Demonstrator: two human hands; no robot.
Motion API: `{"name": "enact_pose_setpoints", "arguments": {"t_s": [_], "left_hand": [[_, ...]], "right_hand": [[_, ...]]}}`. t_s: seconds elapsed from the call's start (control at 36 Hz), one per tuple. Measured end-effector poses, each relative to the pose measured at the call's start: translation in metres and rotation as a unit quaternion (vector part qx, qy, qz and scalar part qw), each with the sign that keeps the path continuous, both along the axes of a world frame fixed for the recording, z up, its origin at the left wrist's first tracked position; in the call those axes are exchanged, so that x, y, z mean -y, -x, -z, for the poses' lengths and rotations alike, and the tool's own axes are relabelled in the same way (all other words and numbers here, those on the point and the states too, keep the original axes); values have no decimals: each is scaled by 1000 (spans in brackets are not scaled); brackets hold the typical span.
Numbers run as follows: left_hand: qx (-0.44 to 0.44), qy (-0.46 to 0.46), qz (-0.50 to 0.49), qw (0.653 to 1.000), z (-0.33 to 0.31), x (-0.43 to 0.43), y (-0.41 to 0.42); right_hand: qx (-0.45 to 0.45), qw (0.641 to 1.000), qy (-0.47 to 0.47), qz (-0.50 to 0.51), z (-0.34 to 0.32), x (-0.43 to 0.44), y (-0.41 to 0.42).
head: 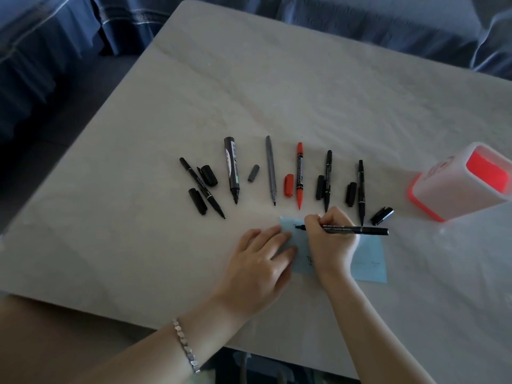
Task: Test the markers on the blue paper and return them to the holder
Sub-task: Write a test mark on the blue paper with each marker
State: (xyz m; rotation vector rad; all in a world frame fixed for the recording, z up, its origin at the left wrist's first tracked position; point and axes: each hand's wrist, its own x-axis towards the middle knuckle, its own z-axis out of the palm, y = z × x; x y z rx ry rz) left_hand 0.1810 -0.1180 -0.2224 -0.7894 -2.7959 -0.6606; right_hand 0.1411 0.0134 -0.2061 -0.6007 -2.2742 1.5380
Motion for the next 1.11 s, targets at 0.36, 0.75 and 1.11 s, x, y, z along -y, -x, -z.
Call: {"name": "enact_pose_setpoints", "arguments": {"t_s": [0.36,0.75,1.11], "left_hand": [[-8,1,2,1000,1,0,1],[-7,6,4,1000,1,1,2],[-4,6,4,1000,1,1,2]], "right_hand": [[-4,1000,-4,15,3,0,0],[-4,1000,-5,-9,3,0,1],[-2,999,-2,43,3,1,-2]]}}
